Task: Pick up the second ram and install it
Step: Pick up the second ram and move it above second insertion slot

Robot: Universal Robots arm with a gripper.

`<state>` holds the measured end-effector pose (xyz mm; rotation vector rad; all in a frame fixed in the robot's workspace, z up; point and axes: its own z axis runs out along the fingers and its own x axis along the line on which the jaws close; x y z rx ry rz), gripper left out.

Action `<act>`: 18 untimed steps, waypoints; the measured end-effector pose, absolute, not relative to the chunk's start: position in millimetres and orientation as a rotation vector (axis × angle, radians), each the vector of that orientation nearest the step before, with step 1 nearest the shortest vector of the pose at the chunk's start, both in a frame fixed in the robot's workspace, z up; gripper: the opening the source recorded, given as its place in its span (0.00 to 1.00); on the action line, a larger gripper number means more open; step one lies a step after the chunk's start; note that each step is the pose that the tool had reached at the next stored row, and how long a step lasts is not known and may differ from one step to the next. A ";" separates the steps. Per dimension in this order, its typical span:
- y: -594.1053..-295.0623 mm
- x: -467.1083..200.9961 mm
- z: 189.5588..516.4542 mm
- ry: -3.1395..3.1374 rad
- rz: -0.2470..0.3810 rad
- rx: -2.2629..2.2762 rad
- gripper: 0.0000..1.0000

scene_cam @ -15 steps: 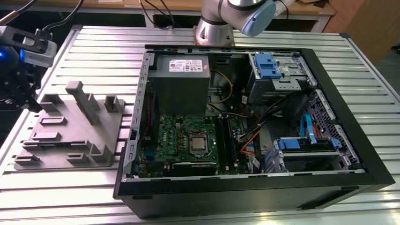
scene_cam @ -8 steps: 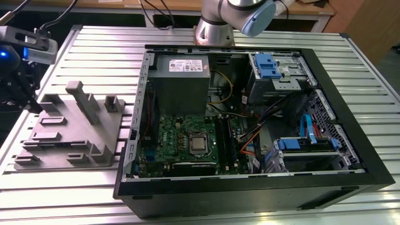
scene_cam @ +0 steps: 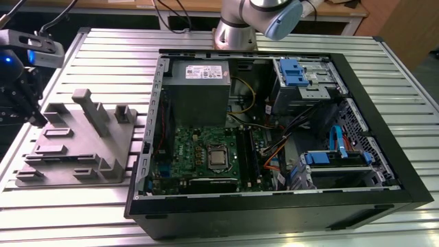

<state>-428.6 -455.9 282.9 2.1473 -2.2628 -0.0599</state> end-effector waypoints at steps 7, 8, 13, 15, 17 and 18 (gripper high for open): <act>-455.9 -428.6 279.6 -2.132 -0.059 2.268 0.10; -455.9 -428.6 279.6 -2.131 -0.058 2.268 0.10; -456.0 -428.6 277.9 -2.132 -0.055 2.270 0.10; -457.4 -428.8 275.9 -2.134 -0.051 2.272 0.10; -459.5 -428.7 273.6 -2.135 -0.049 2.273 0.10; -460.4 -428.7 272.2 -2.136 -0.048 2.274 0.10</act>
